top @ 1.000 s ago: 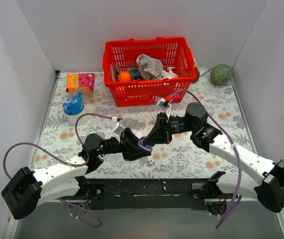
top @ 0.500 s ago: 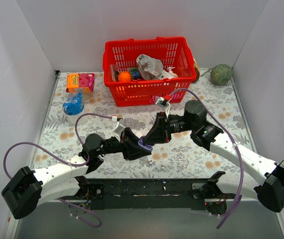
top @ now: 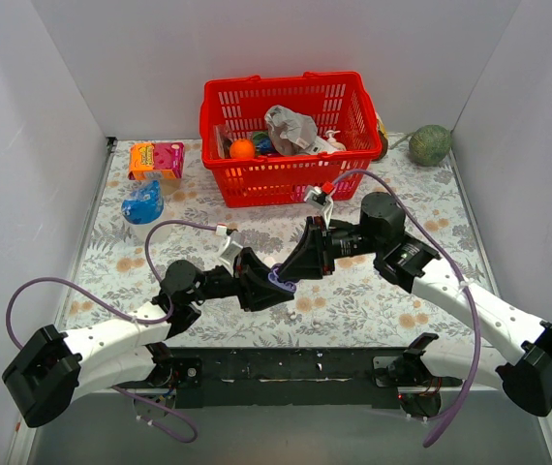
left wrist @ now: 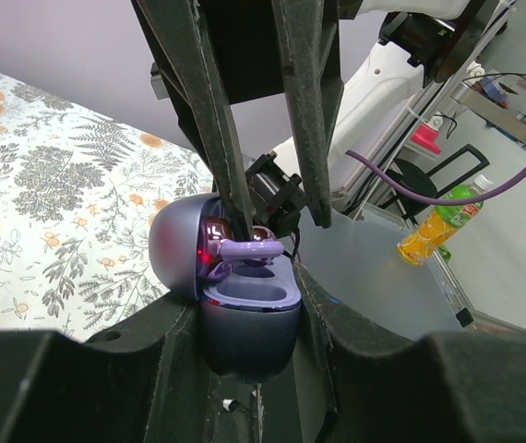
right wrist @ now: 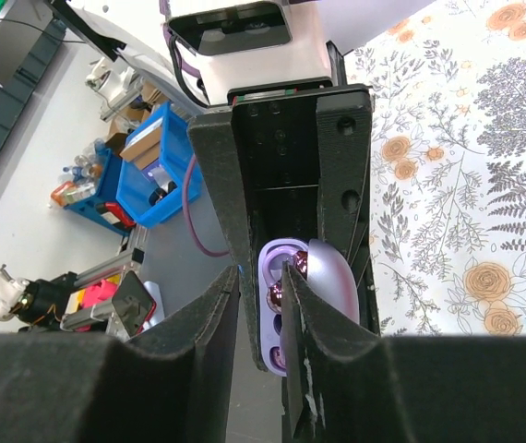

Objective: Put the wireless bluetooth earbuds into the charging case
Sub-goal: Place the earbud in the charging case.

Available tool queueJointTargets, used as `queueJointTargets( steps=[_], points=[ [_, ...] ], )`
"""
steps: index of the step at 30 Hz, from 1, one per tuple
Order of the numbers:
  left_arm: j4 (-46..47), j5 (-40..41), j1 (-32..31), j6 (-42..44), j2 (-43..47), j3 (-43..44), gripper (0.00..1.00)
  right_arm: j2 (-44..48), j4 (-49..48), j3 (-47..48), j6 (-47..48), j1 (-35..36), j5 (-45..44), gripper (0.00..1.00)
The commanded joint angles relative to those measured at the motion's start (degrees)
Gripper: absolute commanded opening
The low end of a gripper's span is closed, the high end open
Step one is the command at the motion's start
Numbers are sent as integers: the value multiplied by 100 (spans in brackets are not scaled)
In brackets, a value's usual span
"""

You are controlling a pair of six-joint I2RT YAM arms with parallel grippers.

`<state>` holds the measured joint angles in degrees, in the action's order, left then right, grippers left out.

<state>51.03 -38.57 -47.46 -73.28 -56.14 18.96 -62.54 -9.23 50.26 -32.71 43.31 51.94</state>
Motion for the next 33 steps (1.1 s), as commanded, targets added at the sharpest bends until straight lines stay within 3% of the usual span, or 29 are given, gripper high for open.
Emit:
queueJointTargets(
  steps=[1, 24, 30, 33],
  points=[
    [92, 51, -26, 94, 173, 108, 0, 172, 255, 344, 238, 28, -149, 33],
    [57, 130, -26, 85, 226, 73, 0, 462, 1389, 809, 871, 28, -553, 38],
    [-39, 279, -26, 68, 244, 90, 0, 559, 2503, 1503, 1503, 46, -1273, 38],
    [-206, 472, -26, 59, 226, 143, 0, 568, 3198, 1969, 1890, 116, -2220, 42]
  ],
)
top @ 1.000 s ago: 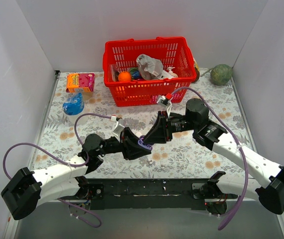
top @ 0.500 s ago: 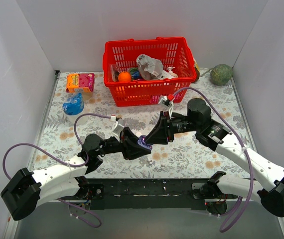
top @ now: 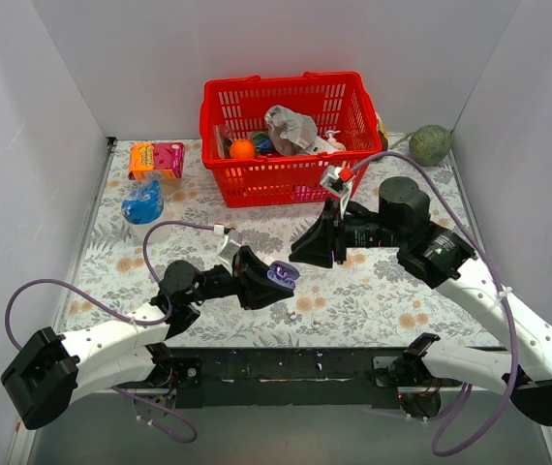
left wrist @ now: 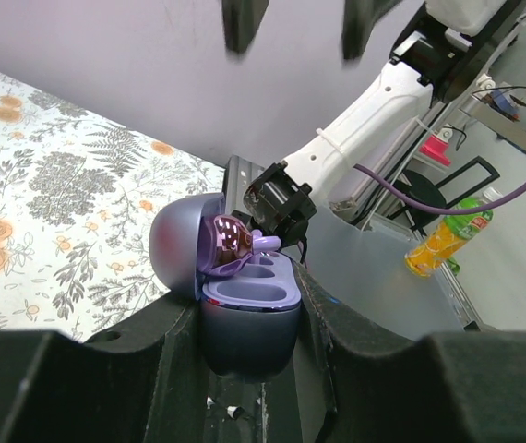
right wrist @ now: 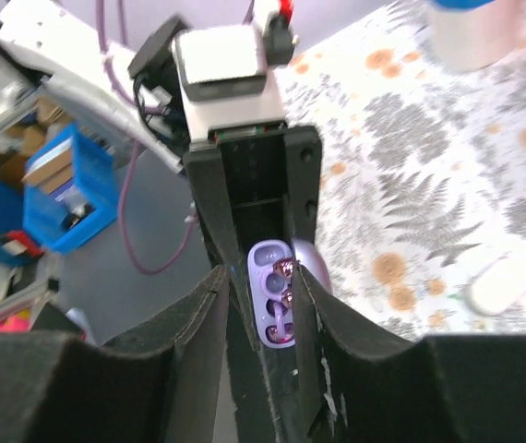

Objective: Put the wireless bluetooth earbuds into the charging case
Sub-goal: Place the earbud in the charging case.

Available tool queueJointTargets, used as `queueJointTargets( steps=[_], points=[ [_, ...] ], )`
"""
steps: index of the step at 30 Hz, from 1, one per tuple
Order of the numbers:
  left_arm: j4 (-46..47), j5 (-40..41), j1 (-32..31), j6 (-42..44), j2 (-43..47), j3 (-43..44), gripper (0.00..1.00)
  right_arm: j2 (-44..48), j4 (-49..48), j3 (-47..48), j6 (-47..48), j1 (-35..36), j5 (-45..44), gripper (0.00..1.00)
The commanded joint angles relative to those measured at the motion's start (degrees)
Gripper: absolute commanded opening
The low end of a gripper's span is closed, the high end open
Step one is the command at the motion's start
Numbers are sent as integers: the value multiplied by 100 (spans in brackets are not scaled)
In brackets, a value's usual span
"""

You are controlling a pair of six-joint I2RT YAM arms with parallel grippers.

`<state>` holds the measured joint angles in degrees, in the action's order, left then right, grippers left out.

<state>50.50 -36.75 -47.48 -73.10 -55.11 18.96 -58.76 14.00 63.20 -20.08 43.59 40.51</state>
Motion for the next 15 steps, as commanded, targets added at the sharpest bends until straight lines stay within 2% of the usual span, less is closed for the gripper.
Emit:
queueJointTargets(
  steps=[1, 2, 4, 7, 9, 10, 12, 15],
  points=[
    [-215, 352, -24, 33, 106, 169, 0, 181, 1033, 841, 802, 192, -1629, 46],
    [-268, 396, -24, 33, 89, 230, 0, 137, 1226, 930, 864, 237, -1913, 49],
    [-444, 528, -24, 15, 10, 292, 0, 32, 1622, 1045, 1057, 439, -2529, 68],
    [-506, 573, -24, -11, -104, 380, 0, -21, 1817, 1072, 1120, 843, -3223, 71],
    [-611, 608, -24, -55, -184, 476, 0, -47, 1895, 1098, 1164, 1219, -3766, 69],
    [-655, 608, -24, -73, -245, 520, 0, -100, 1922, 1115, 1190, 1343, -3909, 62],
    [-743, 608, -24, -90, -307, 617, 0, -161, 1992, 1203, 1243, 1589, -4234, 58],
    [-831, 590, -24, -125, -386, 705, 0, -241, 2089, 1326, 1304, 1766, -4350, 51]
  ],
)
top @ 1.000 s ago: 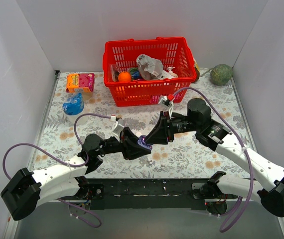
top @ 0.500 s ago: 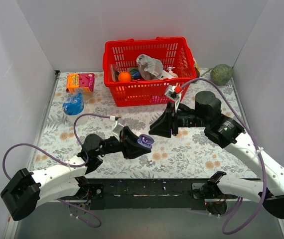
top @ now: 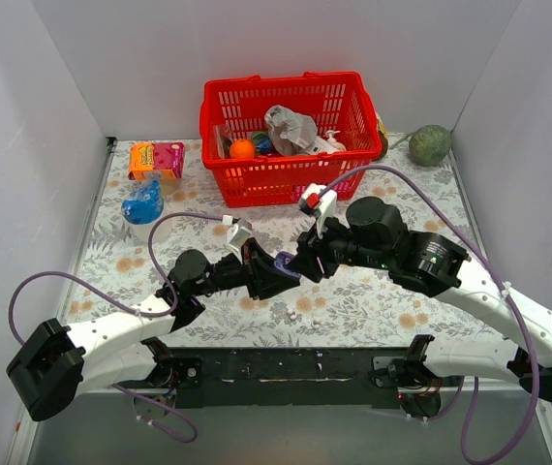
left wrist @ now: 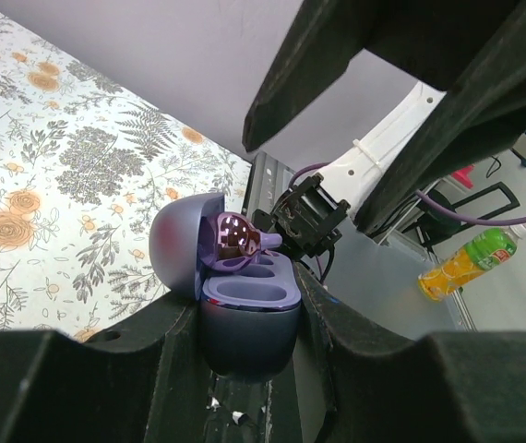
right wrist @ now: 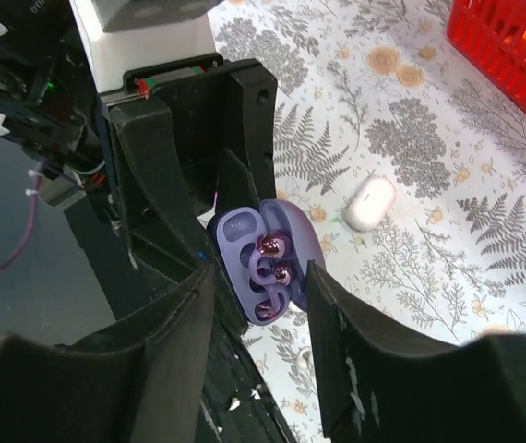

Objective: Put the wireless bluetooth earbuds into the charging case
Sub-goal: Place the earbud in the charging case.

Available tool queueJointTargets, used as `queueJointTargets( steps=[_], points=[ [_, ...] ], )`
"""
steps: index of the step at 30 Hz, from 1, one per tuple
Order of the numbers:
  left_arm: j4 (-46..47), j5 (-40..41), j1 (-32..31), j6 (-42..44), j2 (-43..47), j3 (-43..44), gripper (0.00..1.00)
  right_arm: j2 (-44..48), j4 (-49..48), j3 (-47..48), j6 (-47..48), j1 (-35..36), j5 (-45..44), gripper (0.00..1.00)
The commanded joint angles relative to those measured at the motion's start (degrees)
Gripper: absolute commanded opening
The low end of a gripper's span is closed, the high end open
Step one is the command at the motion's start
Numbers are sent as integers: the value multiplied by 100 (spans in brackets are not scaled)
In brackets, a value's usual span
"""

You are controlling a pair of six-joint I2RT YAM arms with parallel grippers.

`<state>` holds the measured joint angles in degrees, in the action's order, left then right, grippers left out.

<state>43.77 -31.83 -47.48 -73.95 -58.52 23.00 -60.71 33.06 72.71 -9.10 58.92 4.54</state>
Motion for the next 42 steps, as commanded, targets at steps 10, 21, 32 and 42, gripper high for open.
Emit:
queueJointTargets(
  steps=[10, 21, 32, 42],
  points=[
    [-88, 107, -24, -93, 60, 196, 0, -213, 306, 411, 286, 384, -849, 39],
    [-149, 72, -24, -58, 95, 187, 0, -415, 306, 490, 313, 542, -831, 46],
    [-141, 46, -24, -31, 104, 204, 0, -503, 385, 446, 365, 560, -1025, 43],
    [-132, 46, -24, -14, 139, 187, 0, -539, 394, 393, 383, 560, -1051, 35]
  ],
)
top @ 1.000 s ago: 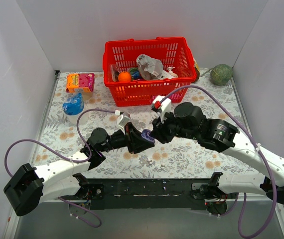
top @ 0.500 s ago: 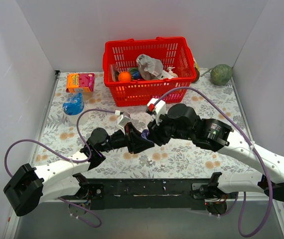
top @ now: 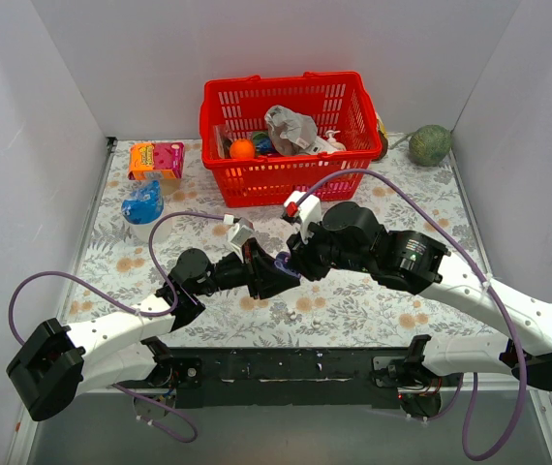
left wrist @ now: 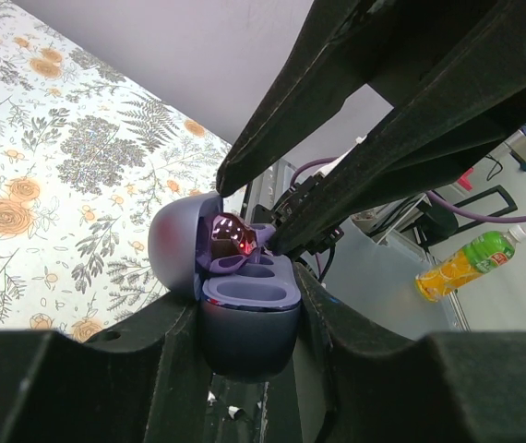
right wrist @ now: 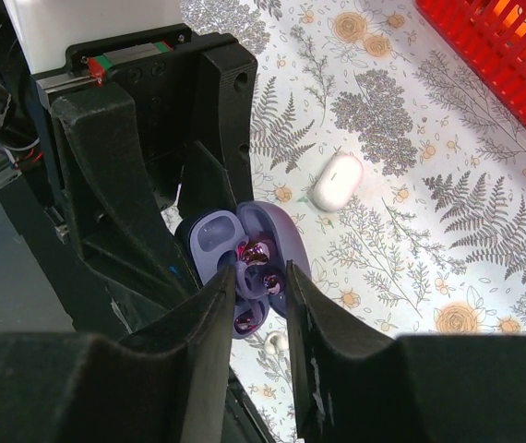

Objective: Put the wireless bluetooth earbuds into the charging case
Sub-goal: Place the earbud in the charging case.

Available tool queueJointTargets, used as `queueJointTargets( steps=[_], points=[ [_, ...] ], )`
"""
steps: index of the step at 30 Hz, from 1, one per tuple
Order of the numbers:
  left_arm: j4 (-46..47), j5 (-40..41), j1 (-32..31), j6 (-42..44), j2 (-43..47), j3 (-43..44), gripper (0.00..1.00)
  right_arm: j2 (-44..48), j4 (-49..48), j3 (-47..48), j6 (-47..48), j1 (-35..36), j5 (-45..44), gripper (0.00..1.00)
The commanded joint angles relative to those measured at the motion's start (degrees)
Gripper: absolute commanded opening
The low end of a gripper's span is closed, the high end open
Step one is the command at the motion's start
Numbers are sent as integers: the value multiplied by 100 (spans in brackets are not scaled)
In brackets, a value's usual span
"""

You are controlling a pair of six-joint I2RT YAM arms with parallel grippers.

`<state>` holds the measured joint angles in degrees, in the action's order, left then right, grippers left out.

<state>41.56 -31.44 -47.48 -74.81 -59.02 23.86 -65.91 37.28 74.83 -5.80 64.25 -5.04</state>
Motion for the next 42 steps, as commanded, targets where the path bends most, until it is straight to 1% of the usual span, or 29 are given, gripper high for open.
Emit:
queueJointTargets(
  steps=[1, 8, 14, 15, 18, 24, 28, 34, 37, 42],
  points=[
    [89, 6, -24, 71, 198, 102, 0, -27, -28, 173, 53, 26, -94, 35],
    [89, 6, -24, 89, 207, 93, 0, -18, -19, 173, 53, 26, -76, 28],
    [98, 24, -24, 80, 225, 84, 0, -10, -28, 137, 44, 26, 3, 15],
    [98, 24, -24, 80, 225, 84, 0, -10, -28, 129, 44, 26, 20, 10],
    [107, 24, -24, 89, 233, 67, 0, 8, -36, 129, 35, 26, 38, 1],
    [177, -2, -24, 115, 233, 14, 0, -10, 16, 181, 18, 26, 64, 1],
    [405, -11, -24, 142, 295, -162, 0, 61, -19, 251, 18, 35, 126, 1],
    [616, 6, -24, 221, 479, -478, 0, 61, 201, 612, 97, 26, 293, 1],
    [634, -2, -24, 247, 541, -531, 0, 52, 245, 691, 106, 18, 442, 1],
    [765, -169, -24, 440, 611, -672, 0, 34, 236, 796, 88, 26, 1118, 1]
  ],
)
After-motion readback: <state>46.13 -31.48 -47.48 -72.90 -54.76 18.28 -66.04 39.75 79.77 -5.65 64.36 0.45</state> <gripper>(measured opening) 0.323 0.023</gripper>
